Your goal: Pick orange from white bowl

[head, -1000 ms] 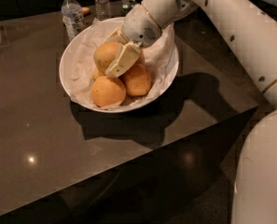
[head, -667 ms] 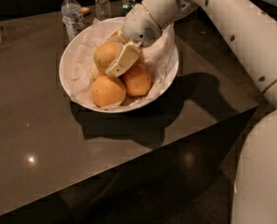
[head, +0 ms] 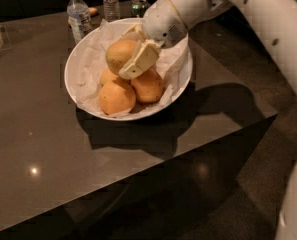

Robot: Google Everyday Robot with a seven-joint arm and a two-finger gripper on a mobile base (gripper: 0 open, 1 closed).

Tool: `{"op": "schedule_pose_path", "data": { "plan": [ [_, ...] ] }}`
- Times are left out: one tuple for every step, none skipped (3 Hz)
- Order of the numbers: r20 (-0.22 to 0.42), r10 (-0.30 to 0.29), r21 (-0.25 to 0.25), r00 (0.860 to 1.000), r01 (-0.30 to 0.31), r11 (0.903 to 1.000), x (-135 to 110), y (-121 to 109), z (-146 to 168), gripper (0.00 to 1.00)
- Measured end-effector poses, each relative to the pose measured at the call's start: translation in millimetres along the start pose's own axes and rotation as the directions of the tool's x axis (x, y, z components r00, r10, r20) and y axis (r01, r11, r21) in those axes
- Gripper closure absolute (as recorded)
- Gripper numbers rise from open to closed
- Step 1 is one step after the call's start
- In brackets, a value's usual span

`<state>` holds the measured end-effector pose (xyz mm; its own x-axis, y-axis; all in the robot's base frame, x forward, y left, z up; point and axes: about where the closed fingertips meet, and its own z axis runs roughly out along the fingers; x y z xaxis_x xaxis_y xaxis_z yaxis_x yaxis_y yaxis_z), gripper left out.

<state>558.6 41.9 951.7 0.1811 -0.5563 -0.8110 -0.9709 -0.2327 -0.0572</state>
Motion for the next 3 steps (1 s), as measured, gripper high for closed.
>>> {"op": "schedule_pose_path", "data": {
  "plan": [
    [0.105, 0.0, 0.085, 0.995, -0.009, 0.9963, -15.5, 42.8, -43.0, 1.0],
    [0.154, 0.022, 0.167, 0.988, -0.048, 0.9848, -19.9, 85.0, -73.7, 1.0],
    [0.182, 0.047, 0.236, 0.982, -0.09, 0.9677, -20.0, 120.5, -92.2, 1.0]
  ]
}}
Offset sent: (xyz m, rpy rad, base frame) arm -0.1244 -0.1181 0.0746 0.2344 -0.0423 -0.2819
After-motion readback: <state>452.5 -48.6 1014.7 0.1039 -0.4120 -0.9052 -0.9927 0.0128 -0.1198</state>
